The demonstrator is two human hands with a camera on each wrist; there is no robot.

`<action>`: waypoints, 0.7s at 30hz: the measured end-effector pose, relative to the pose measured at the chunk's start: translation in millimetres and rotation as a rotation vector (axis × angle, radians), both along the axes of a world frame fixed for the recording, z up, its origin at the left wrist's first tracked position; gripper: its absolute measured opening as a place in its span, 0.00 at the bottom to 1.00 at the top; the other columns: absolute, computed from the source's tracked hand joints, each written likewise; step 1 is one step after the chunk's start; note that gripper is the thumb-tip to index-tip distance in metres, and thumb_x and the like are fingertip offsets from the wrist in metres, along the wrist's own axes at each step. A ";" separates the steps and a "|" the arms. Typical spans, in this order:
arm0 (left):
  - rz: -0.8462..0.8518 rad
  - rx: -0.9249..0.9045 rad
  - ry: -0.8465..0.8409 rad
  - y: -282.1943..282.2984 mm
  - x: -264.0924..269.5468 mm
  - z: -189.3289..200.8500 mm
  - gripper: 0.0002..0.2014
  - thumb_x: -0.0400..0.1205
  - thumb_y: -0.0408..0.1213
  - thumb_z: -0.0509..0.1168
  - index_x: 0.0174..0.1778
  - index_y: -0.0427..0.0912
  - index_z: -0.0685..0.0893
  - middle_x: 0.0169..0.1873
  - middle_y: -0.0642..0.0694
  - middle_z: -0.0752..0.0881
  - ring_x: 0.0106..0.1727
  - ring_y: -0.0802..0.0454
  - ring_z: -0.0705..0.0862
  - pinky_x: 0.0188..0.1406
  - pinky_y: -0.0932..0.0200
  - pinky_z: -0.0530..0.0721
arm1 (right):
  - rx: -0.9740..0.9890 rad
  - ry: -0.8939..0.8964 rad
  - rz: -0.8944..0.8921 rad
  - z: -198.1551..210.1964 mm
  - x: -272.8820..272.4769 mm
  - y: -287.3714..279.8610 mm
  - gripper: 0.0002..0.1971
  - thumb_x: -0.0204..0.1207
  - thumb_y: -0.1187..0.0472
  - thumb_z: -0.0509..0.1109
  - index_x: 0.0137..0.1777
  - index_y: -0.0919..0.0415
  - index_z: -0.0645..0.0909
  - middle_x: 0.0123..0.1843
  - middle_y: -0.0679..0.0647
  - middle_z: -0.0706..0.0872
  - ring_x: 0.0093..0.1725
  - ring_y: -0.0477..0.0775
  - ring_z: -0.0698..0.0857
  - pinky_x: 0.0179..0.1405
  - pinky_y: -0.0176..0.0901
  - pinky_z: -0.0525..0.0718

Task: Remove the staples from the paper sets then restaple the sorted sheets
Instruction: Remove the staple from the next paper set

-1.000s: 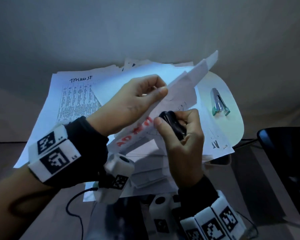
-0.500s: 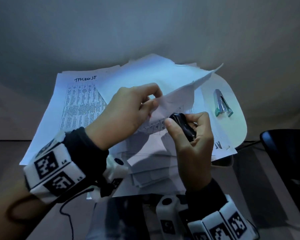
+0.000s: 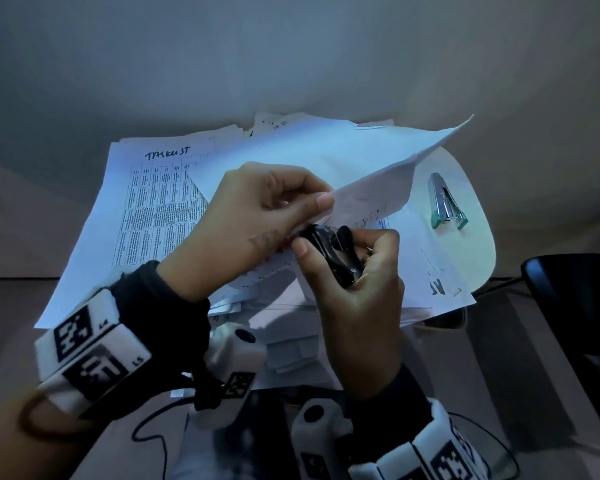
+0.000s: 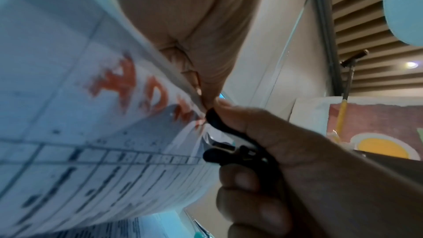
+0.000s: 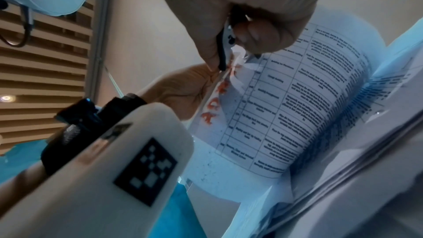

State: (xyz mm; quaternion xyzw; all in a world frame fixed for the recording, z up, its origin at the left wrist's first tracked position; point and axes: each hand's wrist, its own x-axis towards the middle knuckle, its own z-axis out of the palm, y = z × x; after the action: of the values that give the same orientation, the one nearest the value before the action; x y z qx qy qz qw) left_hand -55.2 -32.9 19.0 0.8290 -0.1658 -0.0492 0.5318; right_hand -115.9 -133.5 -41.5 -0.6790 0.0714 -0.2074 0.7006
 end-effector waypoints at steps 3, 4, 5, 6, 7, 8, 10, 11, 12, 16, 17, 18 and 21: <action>-0.004 0.028 -0.042 0.4 0.6 -1.2 0.08 0.79 0.36 0.68 0.40 0.34 0.86 0.35 0.25 0.82 0.32 0.50 0.76 0.31 0.57 0.77 | 0.015 0.000 0.000 2.3 -1.3 1.1 0.17 0.66 0.53 0.79 0.44 0.53 0.72 0.36 0.44 0.86 0.36 0.35 0.85 0.34 0.22 0.76; -0.007 0.031 -0.044 1.3 1.3 -1.8 0.09 0.79 0.38 0.67 0.40 0.35 0.85 0.34 0.25 0.82 0.30 0.47 0.77 0.30 0.52 0.78 | 0.010 0.000 -0.004 2.8 -1.6 1.2 0.17 0.65 0.52 0.79 0.44 0.52 0.72 0.36 0.45 0.86 0.37 0.35 0.85 0.35 0.21 0.76; -0.011 0.035 -0.043 2.3 2.3 -2.6 0.10 0.79 0.39 0.66 0.40 0.35 0.85 0.34 0.25 0.82 0.29 0.43 0.77 0.30 0.46 0.79 | 0.006 -0.001 -0.007 3.2 -1.8 1.1 0.17 0.65 0.51 0.79 0.44 0.52 0.72 0.37 0.45 0.86 0.37 0.36 0.85 0.35 0.22 0.76; -0.014 0.041 -0.040 2.9 3.0 -3.2 0.10 0.78 0.40 0.65 0.40 0.36 0.85 0.33 0.25 0.81 0.29 0.39 0.78 0.30 0.43 0.80 | 0.006 0.003 -0.012 3.5 -2.0 1.1 0.18 0.65 0.50 0.79 0.44 0.51 0.71 0.37 0.44 0.86 0.37 0.36 0.85 0.35 0.22 0.76; -0.018 0.044 -0.037 3.2 3.7 -4.0 0.11 0.78 0.41 0.65 0.39 0.36 0.85 0.33 0.25 0.81 0.29 0.40 0.78 0.30 0.43 0.80 | 0.005 0.007 -0.017 3.1 -2.0 1.1 0.19 0.65 0.49 0.79 0.44 0.51 0.71 0.37 0.44 0.86 0.38 0.37 0.85 0.35 0.22 0.76; -0.026 0.040 -0.034 3.2 4.2 -4.6 0.11 0.78 0.42 0.65 0.39 0.36 0.85 0.33 0.25 0.81 0.29 0.43 0.77 0.30 0.47 0.79 | 0.000 0.011 -0.022 3.0 -2.1 1.1 0.19 0.64 0.47 0.79 0.44 0.50 0.71 0.37 0.43 0.86 0.38 0.37 0.85 0.36 0.23 0.76; -0.046 0.022 -0.026 3.1 5.0 -6.2 0.12 0.78 0.41 0.65 0.39 0.35 0.84 0.33 0.25 0.80 0.31 0.50 0.75 0.31 0.55 0.75 | -0.005 0.014 -0.032 3.3 -1.6 0.7 0.19 0.63 0.45 0.78 0.44 0.50 0.71 0.37 0.44 0.85 0.38 0.38 0.85 0.37 0.23 0.76; -0.052 0.016 -0.021 3.2 5.4 -6.7 0.12 0.78 0.41 0.65 0.39 0.35 0.84 0.32 0.26 0.79 0.32 0.51 0.74 0.32 0.57 0.74 | 0.004 0.011 -0.033 3.8 -1.1 0.2 0.20 0.63 0.45 0.78 0.44 0.51 0.71 0.36 0.44 0.85 0.38 0.38 0.85 0.36 0.23 0.76; -0.056 0.011 -0.019 3.5 5.8 -7.3 0.11 0.78 0.41 0.65 0.39 0.35 0.84 0.32 0.26 0.79 0.32 0.51 0.74 0.32 0.58 0.74 | 0.017 0.007 -0.032 4.4 -0.4 -0.3 0.21 0.62 0.45 0.78 0.44 0.52 0.71 0.36 0.44 0.85 0.37 0.37 0.85 0.36 0.23 0.76; -0.060 -0.001 -0.027 4.5 8.0 -10.7 0.11 0.79 0.40 0.65 0.39 0.35 0.84 0.32 0.27 0.81 0.31 0.51 0.76 0.32 0.59 0.76 | 0.020 -0.003 -0.013 4.1 3.1 -2.3 0.20 0.62 0.47 0.76 0.45 0.54 0.71 0.37 0.45 0.85 0.37 0.37 0.85 0.37 0.25 0.78; -0.060 0.000 -0.031 4.5 8.7 -11.8 0.11 0.79 0.40 0.65 0.39 0.35 0.84 0.33 0.26 0.81 0.32 0.51 0.77 0.32 0.58 0.76 | 0.007 -0.004 -0.009 3.1 3.8 -1.9 0.20 0.64 0.47 0.77 0.46 0.54 0.71 0.38 0.45 0.85 0.38 0.38 0.85 0.37 0.25 0.78; -0.059 0.001 -0.035 4.7 9.5 -13.0 0.11 0.79 0.40 0.65 0.39 0.35 0.84 0.33 0.27 0.81 0.32 0.51 0.77 0.33 0.57 0.76 | -0.011 -0.005 -0.006 2.4 4.4 -1.5 0.20 0.65 0.48 0.78 0.46 0.54 0.71 0.39 0.45 0.85 0.39 0.38 0.85 0.37 0.26 0.78; -0.049 -0.020 -0.035 5.7 11.4 -16.5 0.11 0.79 0.40 0.65 0.39 0.34 0.84 0.34 0.26 0.82 0.33 0.49 0.78 0.32 0.49 0.78 | -0.076 -0.008 -0.004 1.6 6.2 -1.1 0.19 0.66 0.47 0.75 0.46 0.53 0.69 0.39 0.45 0.84 0.39 0.39 0.84 0.36 0.27 0.78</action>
State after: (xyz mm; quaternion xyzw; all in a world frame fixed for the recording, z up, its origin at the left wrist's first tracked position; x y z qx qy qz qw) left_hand -43.8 -27.1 2.5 0.8201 -0.1957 -0.0461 0.5358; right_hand -109.7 -134.7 -39.9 -0.7041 0.0619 -0.2141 0.6743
